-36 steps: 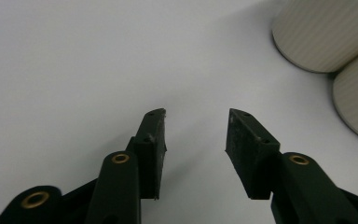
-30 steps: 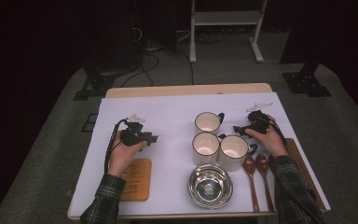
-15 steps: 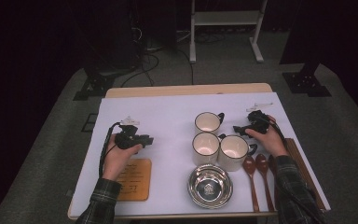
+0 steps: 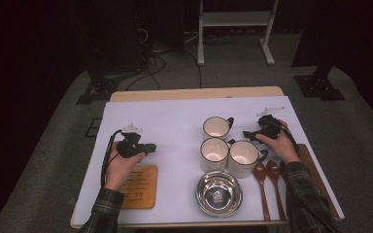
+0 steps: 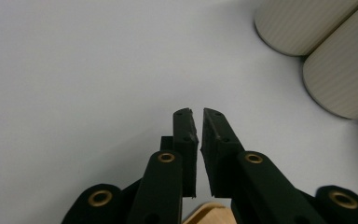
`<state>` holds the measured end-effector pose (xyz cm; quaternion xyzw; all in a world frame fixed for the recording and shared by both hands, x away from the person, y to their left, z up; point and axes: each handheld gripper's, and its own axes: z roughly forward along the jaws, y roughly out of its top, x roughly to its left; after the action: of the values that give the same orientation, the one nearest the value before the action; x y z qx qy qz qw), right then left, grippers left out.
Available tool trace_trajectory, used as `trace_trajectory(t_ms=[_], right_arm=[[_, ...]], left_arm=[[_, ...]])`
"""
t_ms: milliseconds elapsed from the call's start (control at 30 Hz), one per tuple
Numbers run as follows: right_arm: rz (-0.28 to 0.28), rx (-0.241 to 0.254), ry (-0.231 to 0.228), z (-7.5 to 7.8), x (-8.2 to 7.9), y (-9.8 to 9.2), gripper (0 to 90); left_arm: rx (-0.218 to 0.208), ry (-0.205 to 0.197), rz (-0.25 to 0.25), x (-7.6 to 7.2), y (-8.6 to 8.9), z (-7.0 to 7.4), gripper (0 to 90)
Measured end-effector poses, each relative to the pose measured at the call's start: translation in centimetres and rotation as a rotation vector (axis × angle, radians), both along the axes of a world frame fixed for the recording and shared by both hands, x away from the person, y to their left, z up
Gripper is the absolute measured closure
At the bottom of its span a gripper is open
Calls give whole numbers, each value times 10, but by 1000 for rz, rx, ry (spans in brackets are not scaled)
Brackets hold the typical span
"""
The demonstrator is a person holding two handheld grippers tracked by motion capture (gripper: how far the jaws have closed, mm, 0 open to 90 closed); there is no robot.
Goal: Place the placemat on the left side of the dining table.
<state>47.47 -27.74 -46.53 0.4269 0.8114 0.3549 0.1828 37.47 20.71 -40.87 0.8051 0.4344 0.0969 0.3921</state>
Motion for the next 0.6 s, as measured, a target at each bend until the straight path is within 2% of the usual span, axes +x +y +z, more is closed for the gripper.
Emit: trace_trajectory(t_ms=[33, 167, 600], right_arm=[[0, 0, 0, 0, 0, 0, 99], [-1, 1, 1, 0, 0, 0, 99], [-1, 2, 1, 0, 0, 0, 99]], left_arm=[[-13, 2, 3, -1, 2, 0, 860], [-12, 12, 8, -4, 6, 2, 898], [-7, 21, 31, -16, 14, 4, 900]])
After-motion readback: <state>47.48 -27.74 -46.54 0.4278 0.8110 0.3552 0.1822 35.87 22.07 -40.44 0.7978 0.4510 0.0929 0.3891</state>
